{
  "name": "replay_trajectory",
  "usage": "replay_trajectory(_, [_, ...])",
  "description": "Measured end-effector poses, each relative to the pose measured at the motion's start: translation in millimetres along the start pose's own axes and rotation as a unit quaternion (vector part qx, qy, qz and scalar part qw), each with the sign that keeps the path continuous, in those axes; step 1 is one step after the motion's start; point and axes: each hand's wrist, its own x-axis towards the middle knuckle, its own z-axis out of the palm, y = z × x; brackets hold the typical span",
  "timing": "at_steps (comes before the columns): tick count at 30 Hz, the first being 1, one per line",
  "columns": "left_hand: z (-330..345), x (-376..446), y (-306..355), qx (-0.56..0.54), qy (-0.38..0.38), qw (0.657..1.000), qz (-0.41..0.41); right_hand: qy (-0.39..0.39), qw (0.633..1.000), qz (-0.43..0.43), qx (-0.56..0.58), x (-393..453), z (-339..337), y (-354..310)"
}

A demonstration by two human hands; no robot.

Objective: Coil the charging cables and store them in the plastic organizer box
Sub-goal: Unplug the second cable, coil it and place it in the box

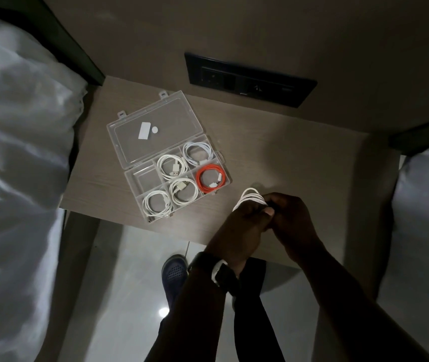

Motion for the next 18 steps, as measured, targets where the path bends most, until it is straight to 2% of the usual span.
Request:
replay_trajectory(2, [-5,-5,1,0.018,0.008,1.0,0.003,-0.013,0.999,-0.029,-0.018,3,3,-5])
replay_trajectory(4, [-9,-9,2,0.081,0.021,0.996,0.021,-0.014,0.998,-0.055,-0.032,8,8,-10])
replay_trajectory(8, [-27,-19,-3,0.181,0.012,0.978,0.101,0.002,0.999,-0.047,-0.009,16,25,-19])
replay_trajectory(10, [-42,-26,-5,0.203,0.036,0.968,0.146,0.004,0.998,-0.054,-0.03,22,38,-25])
replay_trajectory(13, [-71,-37,-13,0.294,0.11,0.933,0.178,0.028,0.998,-0.046,-0.034,37,57,-38])
replay_trajectory(15, [-94,-47,-21,0.252,0.197,0.937,0.142,0.021,0.999,-0.037,-0.028,51,73,-48])
replay_trajectory(17, [-120,-52,-28,0.105,0.285,0.948,0.091,-0.014,0.997,-0.057,-0.051,61,99,-60])
replay_trajectory(18, [-134,-49,-32,0.055,0.321,0.942,0.08,-0.026,0.994,-0.071,-0.075,64,116,-67])
